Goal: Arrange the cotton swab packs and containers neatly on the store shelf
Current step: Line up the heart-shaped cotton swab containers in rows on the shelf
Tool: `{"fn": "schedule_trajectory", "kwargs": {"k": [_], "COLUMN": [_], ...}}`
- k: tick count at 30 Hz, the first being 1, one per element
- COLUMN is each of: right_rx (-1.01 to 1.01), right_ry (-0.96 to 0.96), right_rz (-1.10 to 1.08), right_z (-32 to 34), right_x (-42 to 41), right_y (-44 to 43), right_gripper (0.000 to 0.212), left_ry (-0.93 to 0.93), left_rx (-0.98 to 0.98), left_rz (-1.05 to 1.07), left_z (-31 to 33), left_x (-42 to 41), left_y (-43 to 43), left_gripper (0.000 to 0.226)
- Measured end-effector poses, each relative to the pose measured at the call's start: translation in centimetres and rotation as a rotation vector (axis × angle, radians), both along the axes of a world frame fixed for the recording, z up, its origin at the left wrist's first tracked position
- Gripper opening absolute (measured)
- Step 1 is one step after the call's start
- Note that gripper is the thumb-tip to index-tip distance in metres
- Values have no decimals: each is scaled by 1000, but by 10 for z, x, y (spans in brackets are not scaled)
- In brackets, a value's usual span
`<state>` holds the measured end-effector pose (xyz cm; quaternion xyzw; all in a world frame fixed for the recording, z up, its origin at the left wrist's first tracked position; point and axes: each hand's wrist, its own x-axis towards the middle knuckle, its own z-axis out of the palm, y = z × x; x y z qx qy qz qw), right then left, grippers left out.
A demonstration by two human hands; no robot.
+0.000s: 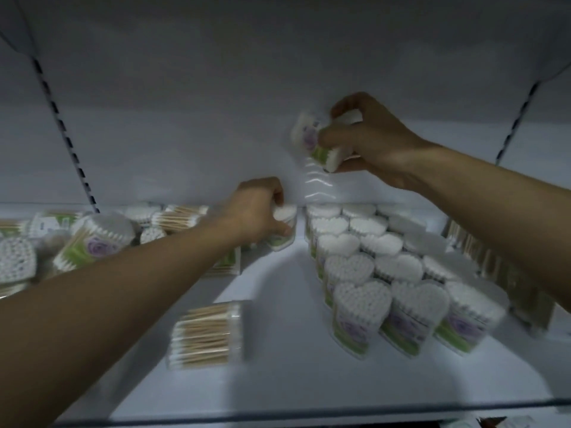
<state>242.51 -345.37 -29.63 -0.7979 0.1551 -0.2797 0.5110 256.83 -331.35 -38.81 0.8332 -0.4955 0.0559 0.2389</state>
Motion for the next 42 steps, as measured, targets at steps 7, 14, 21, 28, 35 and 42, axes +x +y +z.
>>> {"fn": "schedule_trajectory", "kwargs": {"k": [7,14,21,28,35,42], "right_rx": [-65,-172,-213,-228,-257,-510], "right_ry": [-1,71,58,68,104,252], "right_rz": [67,61,41,49,53,-10], "right_z": [-2,-6,-5,0,7,-5], "right_x": [-26,-27,-30,-30,-31,-21], "right_y": [-1,4,9,14,22,26], "right_gripper": [48,59,50,40,33,50], "left_ry": [48,114,99,70,62,-20], "left_rx": [-202,-197,-174,-192,-187,6], "left_rz": [54,136,98,97,77,-14], "left_z": [-26,-31,-30,-33,-35,-11], "left_x": [-6,-18,-8,-9,-7,5], "left_y": [-14,-25,-19,-18,-16,9], "left_gripper": [48,50,51,52,53,70]}}
